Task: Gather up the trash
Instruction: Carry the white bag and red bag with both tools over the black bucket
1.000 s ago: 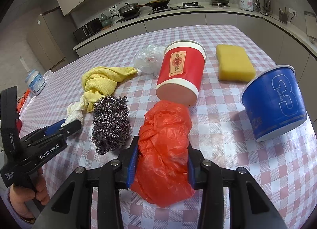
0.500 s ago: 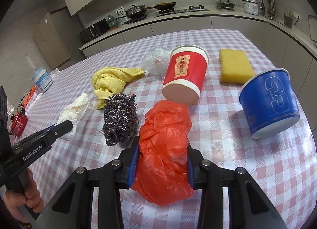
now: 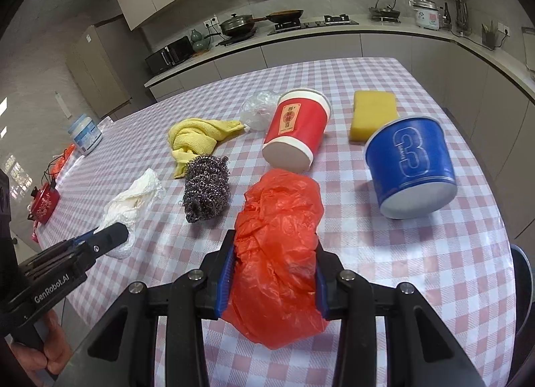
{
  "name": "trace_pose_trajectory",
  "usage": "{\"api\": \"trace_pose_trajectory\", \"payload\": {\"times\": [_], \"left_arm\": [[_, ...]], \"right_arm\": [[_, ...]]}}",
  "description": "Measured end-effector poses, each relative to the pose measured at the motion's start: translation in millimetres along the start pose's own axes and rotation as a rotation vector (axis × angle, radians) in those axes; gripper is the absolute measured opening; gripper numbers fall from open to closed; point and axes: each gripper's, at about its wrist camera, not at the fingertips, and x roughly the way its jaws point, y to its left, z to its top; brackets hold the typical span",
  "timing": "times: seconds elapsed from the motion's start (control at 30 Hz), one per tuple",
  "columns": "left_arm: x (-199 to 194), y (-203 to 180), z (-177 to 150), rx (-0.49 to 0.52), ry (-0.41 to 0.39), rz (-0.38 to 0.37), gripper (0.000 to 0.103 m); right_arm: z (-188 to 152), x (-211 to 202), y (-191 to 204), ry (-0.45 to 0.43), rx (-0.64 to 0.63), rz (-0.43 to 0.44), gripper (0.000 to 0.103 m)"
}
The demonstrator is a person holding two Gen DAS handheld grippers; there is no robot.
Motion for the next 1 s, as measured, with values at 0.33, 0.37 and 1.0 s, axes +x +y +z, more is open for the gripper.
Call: {"api": "trace_pose_trajectory", "payload": {"times": [0.33,0.37,1.0], "left_arm": [[-27,-46,-9,0.029,-0.034,-0.039,0.017],[-28,-53,-9,0.034,-0.036,-0.045,0.017],[-13,-205,-23,0.215,0.025,-0.269,0.017]], "right_arm": [[-4,-40,-21,-0.033,-0.008,0.021,0.042],[-4,-45,-25,-0.036,-0.005,0.023,0.042],[-35,-148,-150,-0.128,0.162,-0.117,0.042]]}}
